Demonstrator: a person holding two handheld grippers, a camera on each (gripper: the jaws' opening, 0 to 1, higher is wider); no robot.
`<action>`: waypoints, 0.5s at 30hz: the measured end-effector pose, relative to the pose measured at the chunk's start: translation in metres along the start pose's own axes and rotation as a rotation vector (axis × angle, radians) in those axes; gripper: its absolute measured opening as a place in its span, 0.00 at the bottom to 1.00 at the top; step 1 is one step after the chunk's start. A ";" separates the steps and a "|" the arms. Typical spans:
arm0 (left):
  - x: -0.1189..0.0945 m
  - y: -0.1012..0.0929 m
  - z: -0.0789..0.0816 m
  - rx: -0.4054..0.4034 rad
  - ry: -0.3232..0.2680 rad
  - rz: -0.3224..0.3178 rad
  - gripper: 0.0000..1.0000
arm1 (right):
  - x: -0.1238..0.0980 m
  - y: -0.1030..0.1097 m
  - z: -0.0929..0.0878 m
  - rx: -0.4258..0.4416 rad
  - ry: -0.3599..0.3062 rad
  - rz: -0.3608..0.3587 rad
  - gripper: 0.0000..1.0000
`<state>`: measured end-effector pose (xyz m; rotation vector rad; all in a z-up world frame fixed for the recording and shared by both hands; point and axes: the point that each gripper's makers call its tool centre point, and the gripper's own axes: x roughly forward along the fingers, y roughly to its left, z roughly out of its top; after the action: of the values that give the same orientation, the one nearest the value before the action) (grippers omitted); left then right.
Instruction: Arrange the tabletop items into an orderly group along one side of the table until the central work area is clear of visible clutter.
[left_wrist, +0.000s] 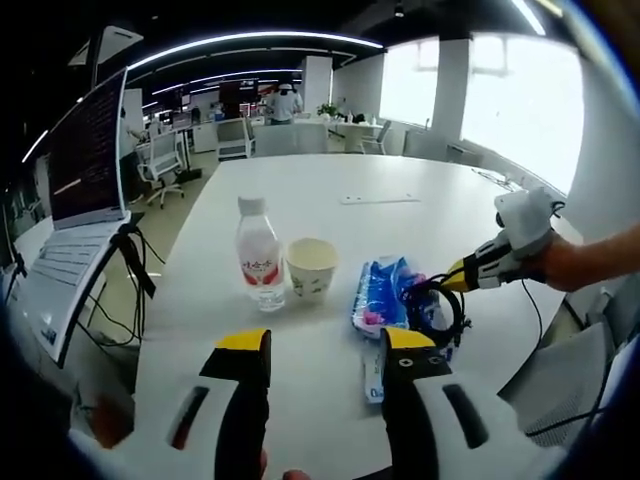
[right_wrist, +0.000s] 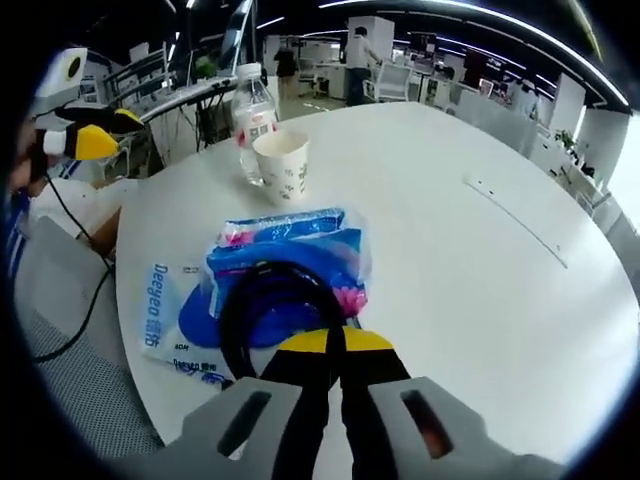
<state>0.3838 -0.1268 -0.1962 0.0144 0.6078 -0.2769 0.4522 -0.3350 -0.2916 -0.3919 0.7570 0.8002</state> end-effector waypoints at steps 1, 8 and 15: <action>0.000 -0.001 0.001 0.000 -0.002 -0.001 0.43 | 0.000 0.000 0.000 0.001 -0.001 0.001 0.00; 0.000 -0.001 0.003 0.000 -0.009 -0.003 0.43 | -0.010 0.007 0.008 -0.038 -0.025 0.001 0.00; -0.001 0.001 -0.001 -0.002 -0.004 0.000 0.43 | -0.022 0.011 0.015 -0.065 -0.061 -0.013 0.00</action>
<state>0.3824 -0.1252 -0.1964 0.0115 0.6041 -0.2764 0.4410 -0.3304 -0.2660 -0.4288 0.6726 0.8227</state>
